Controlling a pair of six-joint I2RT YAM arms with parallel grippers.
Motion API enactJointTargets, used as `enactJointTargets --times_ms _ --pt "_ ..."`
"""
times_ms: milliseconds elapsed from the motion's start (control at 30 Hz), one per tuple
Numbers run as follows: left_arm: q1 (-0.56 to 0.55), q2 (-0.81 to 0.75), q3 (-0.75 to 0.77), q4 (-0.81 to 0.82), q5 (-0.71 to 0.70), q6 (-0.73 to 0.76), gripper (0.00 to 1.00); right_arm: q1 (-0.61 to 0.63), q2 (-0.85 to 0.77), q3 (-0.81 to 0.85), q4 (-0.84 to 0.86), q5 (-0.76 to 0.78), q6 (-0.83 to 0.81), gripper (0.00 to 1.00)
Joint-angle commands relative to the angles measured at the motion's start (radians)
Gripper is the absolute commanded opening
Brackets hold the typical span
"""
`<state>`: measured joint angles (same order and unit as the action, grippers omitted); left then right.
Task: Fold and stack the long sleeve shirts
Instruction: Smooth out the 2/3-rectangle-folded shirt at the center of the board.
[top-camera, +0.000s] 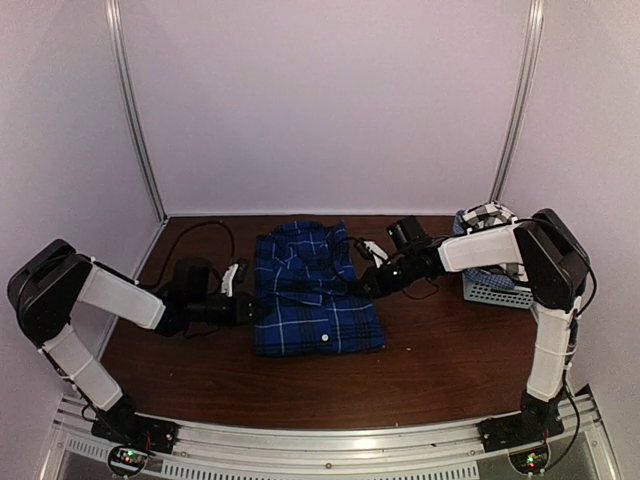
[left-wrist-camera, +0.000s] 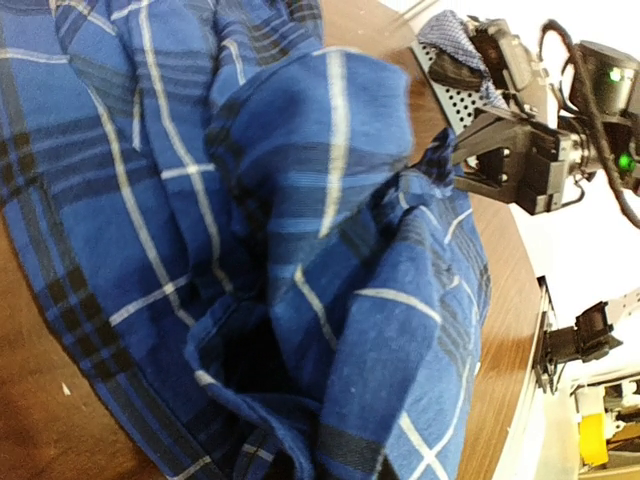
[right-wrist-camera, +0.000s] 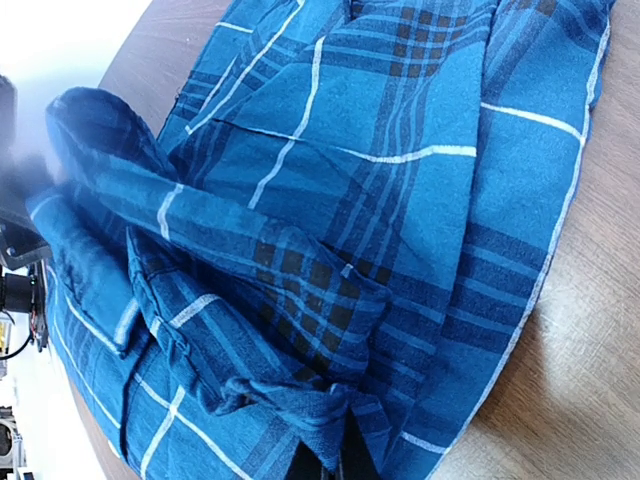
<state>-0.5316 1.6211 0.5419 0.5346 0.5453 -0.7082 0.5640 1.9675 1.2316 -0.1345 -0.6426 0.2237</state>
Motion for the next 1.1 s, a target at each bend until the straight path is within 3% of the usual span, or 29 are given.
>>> enactJointTargets --times_ms 0,233,367,767,1067 --pt "0.006 -0.089 0.013 0.056 -0.021 0.027 0.04 0.007 -0.027 0.034 -0.024 0.002 -0.021 0.0" --pt "0.005 -0.27 -0.015 -0.03 -0.151 0.065 0.0 0.006 -0.074 0.075 -0.058 0.026 -0.025 0.0" --pt "0.005 -0.293 0.004 -0.101 -0.206 0.085 0.0 0.007 -0.072 0.105 -0.057 0.029 -0.015 0.0" --pt "0.005 0.017 0.102 -0.166 -0.276 0.084 0.0 0.005 0.12 0.201 -0.016 0.085 0.026 0.09" --pt "0.005 0.092 0.112 -0.187 -0.326 0.062 0.47 0.005 0.126 0.168 -0.032 0.247 0.029 0.43"
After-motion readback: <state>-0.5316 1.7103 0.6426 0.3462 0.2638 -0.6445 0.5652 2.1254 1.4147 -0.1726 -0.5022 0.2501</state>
